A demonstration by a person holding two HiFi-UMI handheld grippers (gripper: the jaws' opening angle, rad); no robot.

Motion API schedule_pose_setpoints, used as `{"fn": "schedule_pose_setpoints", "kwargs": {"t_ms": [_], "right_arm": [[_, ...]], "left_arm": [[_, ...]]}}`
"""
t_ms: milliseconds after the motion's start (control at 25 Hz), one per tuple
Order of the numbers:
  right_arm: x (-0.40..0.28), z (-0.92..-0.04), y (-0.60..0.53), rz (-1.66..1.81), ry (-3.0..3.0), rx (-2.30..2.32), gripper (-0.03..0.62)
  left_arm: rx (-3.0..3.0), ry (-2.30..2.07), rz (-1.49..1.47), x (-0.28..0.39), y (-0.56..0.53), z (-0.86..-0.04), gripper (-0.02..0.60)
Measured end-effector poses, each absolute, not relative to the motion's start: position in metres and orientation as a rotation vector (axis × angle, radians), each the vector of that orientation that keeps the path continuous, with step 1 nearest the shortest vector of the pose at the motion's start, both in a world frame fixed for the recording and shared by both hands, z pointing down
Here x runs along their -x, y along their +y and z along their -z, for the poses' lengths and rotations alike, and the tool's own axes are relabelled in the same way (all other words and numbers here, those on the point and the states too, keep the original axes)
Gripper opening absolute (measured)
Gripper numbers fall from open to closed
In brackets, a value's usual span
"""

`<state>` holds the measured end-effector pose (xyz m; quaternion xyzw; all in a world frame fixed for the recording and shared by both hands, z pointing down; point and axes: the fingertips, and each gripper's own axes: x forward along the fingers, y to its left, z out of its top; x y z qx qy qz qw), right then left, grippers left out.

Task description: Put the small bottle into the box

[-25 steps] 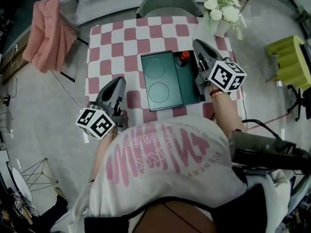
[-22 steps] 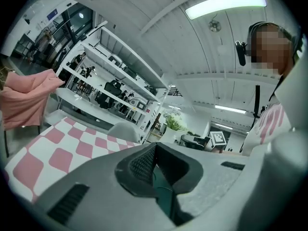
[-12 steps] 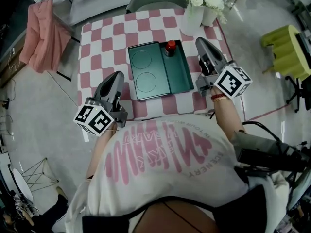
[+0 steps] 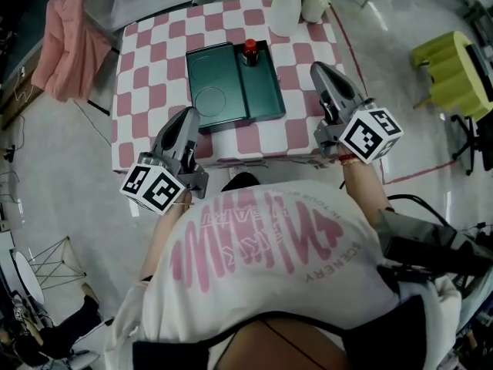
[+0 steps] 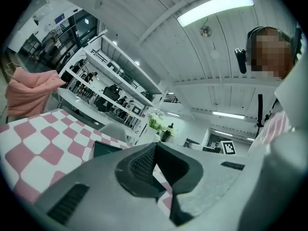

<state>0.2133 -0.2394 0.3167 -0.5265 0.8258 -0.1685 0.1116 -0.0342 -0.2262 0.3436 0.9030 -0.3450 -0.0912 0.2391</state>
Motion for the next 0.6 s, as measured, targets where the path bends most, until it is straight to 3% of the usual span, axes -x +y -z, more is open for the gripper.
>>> {"fn": "schedule_pose_setpoints", "kwargs": {"t_ms": [600], "right_arm": [[-0.225, -0.347, -0.154, 0.514, 2.546, 1.568, 0.006]], "left_arm": [[-2.427, -1.010, 0.289, 0.018, -0.130, -0.353, 0.008]]}}
